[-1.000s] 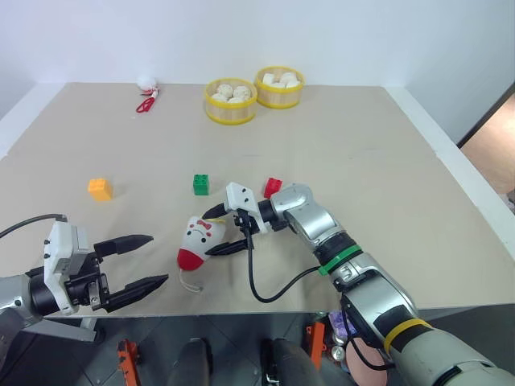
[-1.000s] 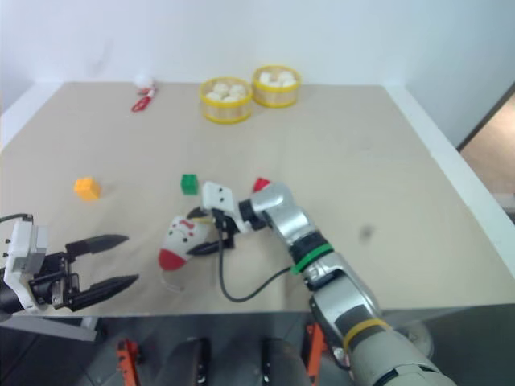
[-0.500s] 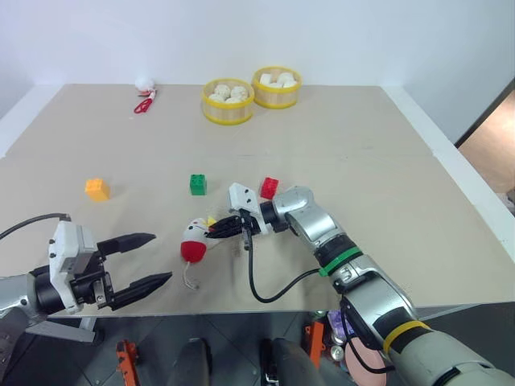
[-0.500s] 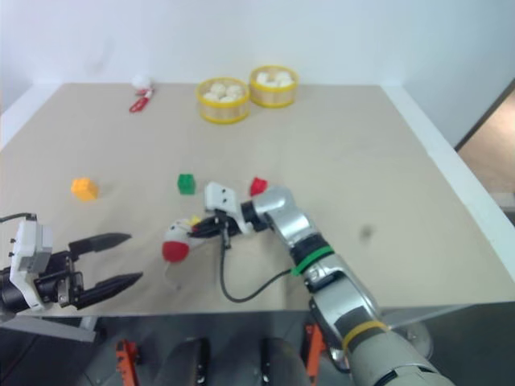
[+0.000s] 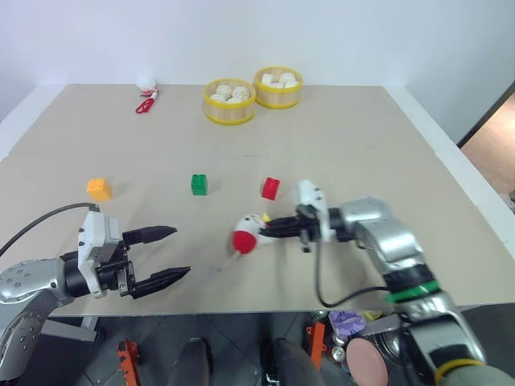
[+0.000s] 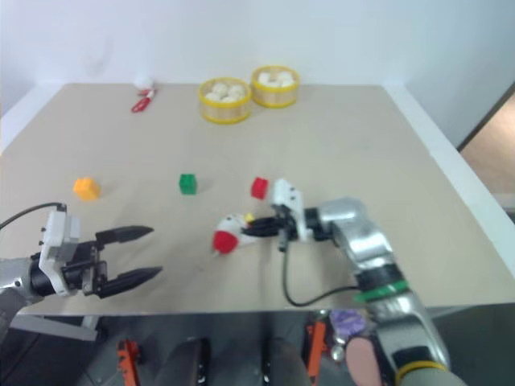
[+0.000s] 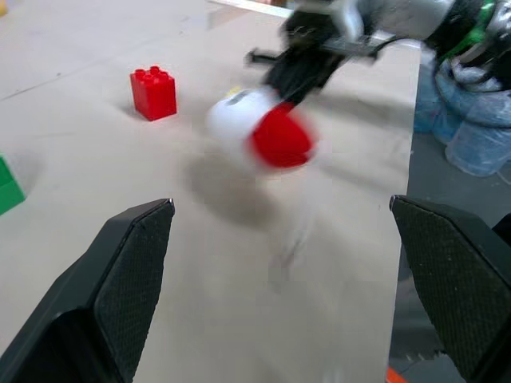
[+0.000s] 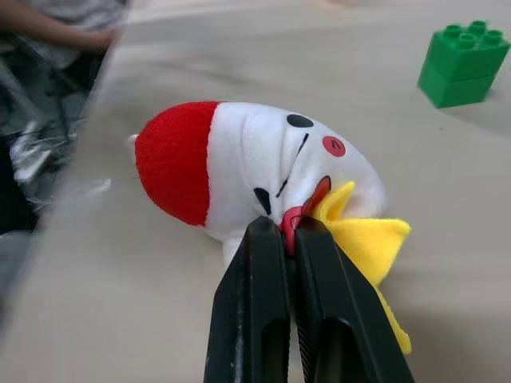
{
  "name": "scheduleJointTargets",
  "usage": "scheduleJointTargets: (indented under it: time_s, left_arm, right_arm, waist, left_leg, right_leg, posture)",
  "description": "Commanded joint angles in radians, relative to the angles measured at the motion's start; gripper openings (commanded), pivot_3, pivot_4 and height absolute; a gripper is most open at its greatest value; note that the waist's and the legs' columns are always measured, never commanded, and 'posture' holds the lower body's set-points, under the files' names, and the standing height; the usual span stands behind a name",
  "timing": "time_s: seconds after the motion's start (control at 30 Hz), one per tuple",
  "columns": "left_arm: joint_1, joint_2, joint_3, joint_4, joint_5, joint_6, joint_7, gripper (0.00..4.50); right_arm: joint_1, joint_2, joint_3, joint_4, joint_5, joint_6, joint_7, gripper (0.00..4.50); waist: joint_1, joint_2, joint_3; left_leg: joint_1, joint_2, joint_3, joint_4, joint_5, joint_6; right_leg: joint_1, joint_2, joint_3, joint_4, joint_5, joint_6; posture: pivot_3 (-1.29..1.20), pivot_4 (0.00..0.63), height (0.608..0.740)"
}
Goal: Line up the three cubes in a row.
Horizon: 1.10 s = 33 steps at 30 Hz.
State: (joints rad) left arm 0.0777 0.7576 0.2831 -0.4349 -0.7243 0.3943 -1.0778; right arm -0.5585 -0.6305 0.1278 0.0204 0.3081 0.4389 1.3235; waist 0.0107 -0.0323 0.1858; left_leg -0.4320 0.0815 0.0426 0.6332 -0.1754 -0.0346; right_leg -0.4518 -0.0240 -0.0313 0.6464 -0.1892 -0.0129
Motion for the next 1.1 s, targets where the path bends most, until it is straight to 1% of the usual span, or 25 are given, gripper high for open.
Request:
scheduleJointTargets:
  time_s: [0.03,0.1,0.17,0.27,0.3,0.4,0.47,0.53,0.57,0.6,0.7,0.8,1.0,1.03,1.1]
  left_arm:
    - [-0.057,-0.04,-0.03,0.019,0.02,-0.046,0.017,4.5]
    - [-0.089,-0.074,-0.046,0.032,0.027,-0.058,0.035,4.5]
    - [-0.11,-0.097,-0.069,0.043,0.042,-0.073,0.04,4.5]
    - [-0.135,-0.119,-0.097,0.057,0.054,-0.084,0.045,4.5]
    - [-0.141,-0.122,-0.104,0.062,0.057,-0.086,0.044,4.5]
    - [-0.159,-0.13,-0.122,0.086,0.076,-0.104,0.041,4.5]
    - [-0.165,-0.133,-0.126,0.095,0.082,-0.111,0.041,4.5]
    - [-0.173,-0.145,-0.129,0.102,0.087,-0.122,0.051,4.5]
    - [-0.175,-0.151,-0.129,0.104,0.092,-0.126,0.054,4.5]
    - [-0.175,-0.156,-0.131,0.107,0.101,-0.134,0.056,4.5]
    - [-0.16,-0.165,-0.129,0.108,0.111,-0.149,0.055,4.5]
    - [-0.149,-0.171,-0.126,0.102,0.114,-0.154,0.061,4.5]
    - [-0.128,-0.184,-0.118,0.09,0.116,-0.157,0.08,4.5]
    - [-0.124,-0.187,-0.113,0.088,0.115,-0.159,0.088,4.5]
    - [-0.115,-0.191,-0.103,0.082,0.108,-0.155,0.103,4.5]
  right_arm:
    - [-0.005,-0.13,-0.147,-0.004,0.012,-0.007,-0.037,0.08]
    - [-0.045,-0.181,-0.197,0.111,-0.041,-0.063,-0.125,0.08]
    - [-0.118,-0.206,-0.224,0.279,-0.132,-0.164,-0.283,0.08]
    - [-0.242,-0.208,-0.227,0.529,-0.241,-0.238,-0.531,0.08]
    - [-0.272,-0.2,-0.228,0.584,-0.257,-0.248,-0.585,0.08]
    - [-0.29,-0.163,-0.206,0.654,-0.3,-0.322,-0.672,0.99]
    - [-0.285,-0.14,-0.195,0.665,-0.314,-0.352,-0.697,1.73]
    - [-0.28,-0.107,-0.19,0.665,-0.322,-0.362,-0.726,2.45]
    - [-0.279,-0.094,-0.189,0.664,-0.324,-0.364,-0.736,2.71]
    - [-0.284,-0.081,-0.191,0.673,-0.327,-0.36,-0.762,3.12]
    - [-0.315,-0.053,-0.222,0.71,-0.303,-0.356,-0.814,4.14]
    - [-0.345,-0.046,-0.243,0.726,-0.272,-0.354,-0.812,4.14]
    - [-0.41,-0.033,-0.274,0.763,-0.253,-0.386,-0.853,4.14]
    - [-0.421,-0.027,-0.291,0.759,-0.23,-0.38,-0.852,4.14]
    - [-0.425,-0.008,-0.31,0.716,-0.173,-0.331,-0.794,4.14]
  waist:
    - [0.0,0.0,0.0]
    - [-0.005,-0.001,0.0]
    - [-0.011,-0.001,0.0]
    - [-0.016,-0.001,0.0]
    - [-0.017,-0.001,0.0]
    - [-0.022,-0.002,0.0]
    - [-0.031,-0.002,0.0]
    - [-0.035,-0.002,0.0]
    - [-0.037,-0.002,0.0]
    - [-0.037,-0.002,0.0]
    - [-0.037,-0.002,0.0]
    - [-0.037,-0.002,0.0]
    - [-0.038,-0.002,0.0]
    - [-0.038,-0.002,0.0]
    - [-0.039,-0.002,0.0]
  left_leg:
    - [0.0,0.0,0.0,0.0,0.0,0.0]
    - [0.002,0.0,0.001,0.001,0.0,0.0]
    - [0.005,-0.001,0.0,0.001,0.0,0.0]
    - [0.007,-0.004,-0.003,0.001,0.0,0.0]
    - [0.007,-0.004,-0.004,0.001,0.0,0.0]
    - [0.007,-0.006,-0.004,0.0,0.0,0.0]
    - [0.007,-0.006,-0.004,-0.001,-0.001,0.0]
    - [0.007,-0.007,-0.002,-0.001,-0.003,0.0]
    - [0.007,-0.007,0.0,-0.001,-0.003,0.001]
    - [0.007,-0.007,0.0,-0.001,-0.003,0.001]
    - [0.007,-0.007,0.0,-0.001,-0.003,0.001]
    - [0.007,-0.008,0.0,0.0,-0.003,0.001]
    - [0.008,-0.01,0.001,0.0,-0.003,0.001]
    - [0.008,-0.01,0.001,0.0,-0.003,0.001]
    - [0.008,-0.01,0.001,0.0,-0.003,0.001]
  right_leg:
    - [0.0,0.0,0.0,0.0,0.0,0.0]
    - [0.0,0.0,0.001,0.0,0.0,0.0]
    - [0.001,0.001,0.003,0.0,0.001,0.0]
    - [0.001,0.003,0.006,0.0,0.002,0.001]
    - [0.001,0.004,0.008,0.0,0.003,0.001]
    - [0.001,0.006,0.014,0.0,0.003,0.002]
    - [0.001,0.009,0.02,0.0,0.004,0.003]
    - [0.0,0.009,0.024,0.0,0.006,0.008]
    - [0.0,0.009,0.025,0.0,0.007,0.009]
    - [0.0,0.009,0.026,0.0,0.007,0.01]
    - [0.0,0.009,0.027,0.0,0.007,0.01]
    - [0.0,0.009,0.029,0.0,0.006,0.008]
    - [0.0,0.01,0.033,0.0,0.006,0.008]
    - [0.0,0.01,0.033,0.0,0.006,0.008]
    - [0.0,0.01,0.034,0.0,0.006,0.008]
  posture:
    - [0.0,0.15,0.74]
    - [0.0,0.15,0.74]
    - [0.0,0.15,0.74]
    - [0.0,0.15,0.74]
    - [0.0,0.15,0.74]
    - [0.0,0.15,0.74]
    - [0.0,0.15,0.74]
    - [0.0,0.15,0.74]
    - [0.0,0.15,0.74]
    - [0.0,0.15,0.74]
    - [0.0,0.15,0.74]
    - [0.0,0.15,0.74]
    - [0.0,0.15,0.74]
    - [0.0,0.15,0.74]
    - [0.0,0.15,0.74]
